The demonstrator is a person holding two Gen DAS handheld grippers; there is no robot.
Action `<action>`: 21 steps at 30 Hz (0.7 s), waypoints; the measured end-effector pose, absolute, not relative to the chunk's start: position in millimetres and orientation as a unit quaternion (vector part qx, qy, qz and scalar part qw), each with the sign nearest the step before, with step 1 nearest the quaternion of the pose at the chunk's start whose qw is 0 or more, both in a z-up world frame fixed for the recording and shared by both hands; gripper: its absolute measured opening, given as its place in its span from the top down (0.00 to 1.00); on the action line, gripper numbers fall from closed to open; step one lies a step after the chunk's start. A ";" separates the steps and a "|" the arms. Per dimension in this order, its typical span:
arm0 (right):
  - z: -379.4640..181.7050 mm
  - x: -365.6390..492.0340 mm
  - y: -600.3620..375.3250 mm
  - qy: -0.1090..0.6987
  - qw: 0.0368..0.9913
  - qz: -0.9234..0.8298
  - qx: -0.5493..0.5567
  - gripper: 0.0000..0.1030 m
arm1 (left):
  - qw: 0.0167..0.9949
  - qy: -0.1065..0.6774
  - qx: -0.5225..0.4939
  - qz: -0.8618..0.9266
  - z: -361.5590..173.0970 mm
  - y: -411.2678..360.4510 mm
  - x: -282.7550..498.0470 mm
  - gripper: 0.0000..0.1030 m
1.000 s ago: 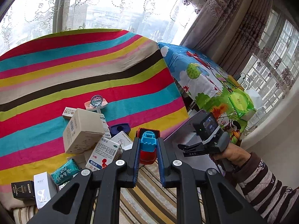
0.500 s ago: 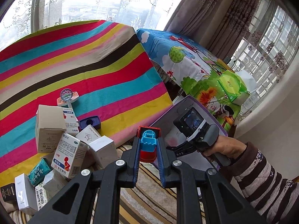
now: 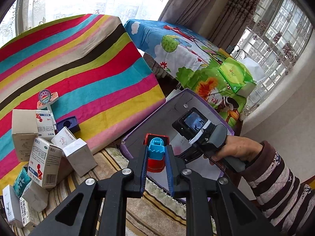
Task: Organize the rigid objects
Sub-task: 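Lower white box into purple box with right tool while left tool carries car, then open the right tool to release the white box and withdraw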
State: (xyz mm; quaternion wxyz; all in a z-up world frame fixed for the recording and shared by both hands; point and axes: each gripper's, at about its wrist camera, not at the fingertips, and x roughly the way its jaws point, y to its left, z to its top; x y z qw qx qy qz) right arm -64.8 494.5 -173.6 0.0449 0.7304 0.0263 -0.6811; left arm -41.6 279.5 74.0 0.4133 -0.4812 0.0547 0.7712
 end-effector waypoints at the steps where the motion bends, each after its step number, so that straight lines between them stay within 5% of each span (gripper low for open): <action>1: -171.2 -61.2 495.9 0.025 0.046 -0.685 0.727 0.03 | 0.415 0.057 -0.483 0.769 72.1 281.9 -41.3 0.83; 12: -94.7 -15.6 520.7 -0.024 0.059 -0.737 0.673 0.00 | 0.439 0.090 -0.492 0.746 56.6 321.9 -39.8 0.83; 21: 9.0 73.9 592.3 -0.107 -0.073 -0.873 0.471 0.00 | 0.492 0.190 -0.494 0.691 17.8 396.9 -24.4 0.83</action>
